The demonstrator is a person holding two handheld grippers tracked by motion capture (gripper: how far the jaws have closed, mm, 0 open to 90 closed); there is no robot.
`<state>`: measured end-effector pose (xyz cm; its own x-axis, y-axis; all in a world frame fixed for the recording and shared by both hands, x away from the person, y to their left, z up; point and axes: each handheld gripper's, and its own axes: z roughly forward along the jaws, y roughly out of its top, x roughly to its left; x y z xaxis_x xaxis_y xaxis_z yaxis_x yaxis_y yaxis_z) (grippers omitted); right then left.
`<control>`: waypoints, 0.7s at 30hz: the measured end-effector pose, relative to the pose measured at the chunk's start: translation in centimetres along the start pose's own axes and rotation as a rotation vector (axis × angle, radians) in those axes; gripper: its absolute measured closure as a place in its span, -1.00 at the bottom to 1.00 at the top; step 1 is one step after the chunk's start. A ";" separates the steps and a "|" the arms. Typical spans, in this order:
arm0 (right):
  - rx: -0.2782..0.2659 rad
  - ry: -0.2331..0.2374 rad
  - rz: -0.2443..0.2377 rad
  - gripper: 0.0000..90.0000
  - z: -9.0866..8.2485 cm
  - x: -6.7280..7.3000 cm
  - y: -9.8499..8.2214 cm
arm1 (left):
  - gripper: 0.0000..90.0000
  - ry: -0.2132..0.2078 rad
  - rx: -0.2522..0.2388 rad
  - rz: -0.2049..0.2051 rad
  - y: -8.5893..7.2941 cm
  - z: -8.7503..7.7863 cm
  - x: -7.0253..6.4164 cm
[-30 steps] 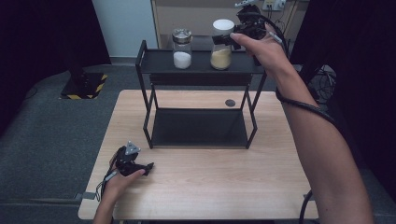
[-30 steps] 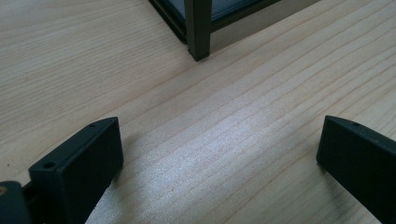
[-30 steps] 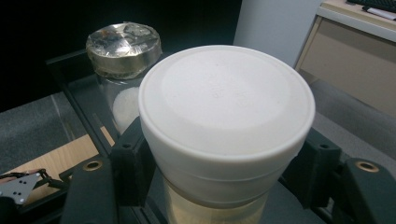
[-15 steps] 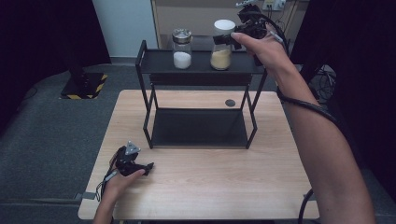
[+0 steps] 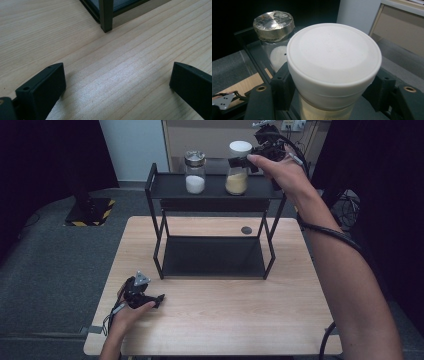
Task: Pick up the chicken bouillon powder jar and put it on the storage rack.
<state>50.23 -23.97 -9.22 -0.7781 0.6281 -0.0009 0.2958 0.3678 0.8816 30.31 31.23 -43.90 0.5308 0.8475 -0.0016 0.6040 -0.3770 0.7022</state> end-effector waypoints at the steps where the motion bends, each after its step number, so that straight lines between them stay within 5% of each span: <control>1: 0.001 -0.004 -0.001 -0.30 0.0 0.1 0.0 | -1.00 0.000 0.000 0.000 0.0 0.0 0.0; 12: 0.037 -0.039 -0.028 -0.78 -1.3 0.9 0.6 | -1.00 0.001 0.000 -0.001 0.0 0.0 0.0; 21: 0.114 -0.049 -0.047 -0.86 -2.8 1.7 1.3 | -1.00 -0.003 0.000 0.004 0.1 0.1 -0.1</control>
<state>47.72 -24.35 -6.71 -0.7654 0.6401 -0.0667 0.3230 0.4717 0.8205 30.39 31.12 -43.90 0.5352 0.8447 -0.0012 0.6021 -0.3805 0.7020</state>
